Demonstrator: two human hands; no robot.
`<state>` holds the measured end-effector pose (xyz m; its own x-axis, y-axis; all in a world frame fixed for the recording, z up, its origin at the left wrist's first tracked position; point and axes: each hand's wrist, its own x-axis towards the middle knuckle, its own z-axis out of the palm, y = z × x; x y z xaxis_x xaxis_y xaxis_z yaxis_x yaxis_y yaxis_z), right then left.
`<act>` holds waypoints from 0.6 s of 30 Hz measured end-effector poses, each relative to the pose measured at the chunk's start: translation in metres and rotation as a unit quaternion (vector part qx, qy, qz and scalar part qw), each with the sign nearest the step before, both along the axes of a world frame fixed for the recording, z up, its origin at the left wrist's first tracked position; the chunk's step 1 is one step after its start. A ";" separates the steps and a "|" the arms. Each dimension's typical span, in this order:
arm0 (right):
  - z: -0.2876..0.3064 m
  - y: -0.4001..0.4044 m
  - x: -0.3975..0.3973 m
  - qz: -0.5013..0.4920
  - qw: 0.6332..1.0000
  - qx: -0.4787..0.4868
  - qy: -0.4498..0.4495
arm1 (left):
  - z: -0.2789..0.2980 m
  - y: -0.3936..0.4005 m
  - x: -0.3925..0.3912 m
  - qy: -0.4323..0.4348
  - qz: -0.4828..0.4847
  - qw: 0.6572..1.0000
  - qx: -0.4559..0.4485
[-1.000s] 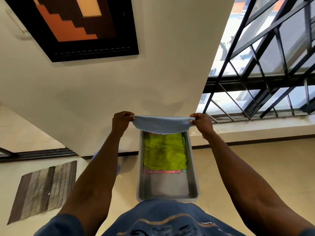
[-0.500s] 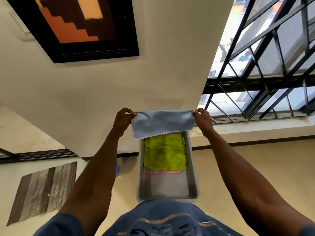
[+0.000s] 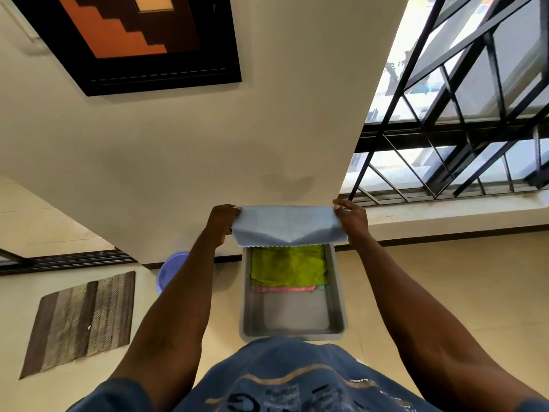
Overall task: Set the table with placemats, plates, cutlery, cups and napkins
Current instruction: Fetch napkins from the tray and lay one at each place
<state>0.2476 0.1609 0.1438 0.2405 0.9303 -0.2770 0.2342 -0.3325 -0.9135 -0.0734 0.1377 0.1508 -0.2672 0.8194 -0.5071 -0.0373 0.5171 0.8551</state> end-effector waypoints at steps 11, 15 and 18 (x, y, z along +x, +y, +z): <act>0.059 0.009 -0.019 0.173 0.983 0.022 -0.053 | 0.006 -0.006 0.021 0.076 -0.362 0.916 -0.157; 0.098 0.022 -0.039 0.300 0.948 0.046 -0.092 | 0.009 -0.002 0.039 0.002 -0.426 0.899 -0.104; 0.119 0.029 -0.050 0.344 0.929 0.070 -0.121 | 0.018 0.002 0.058 -0.069 -0.418 0.905 -0.046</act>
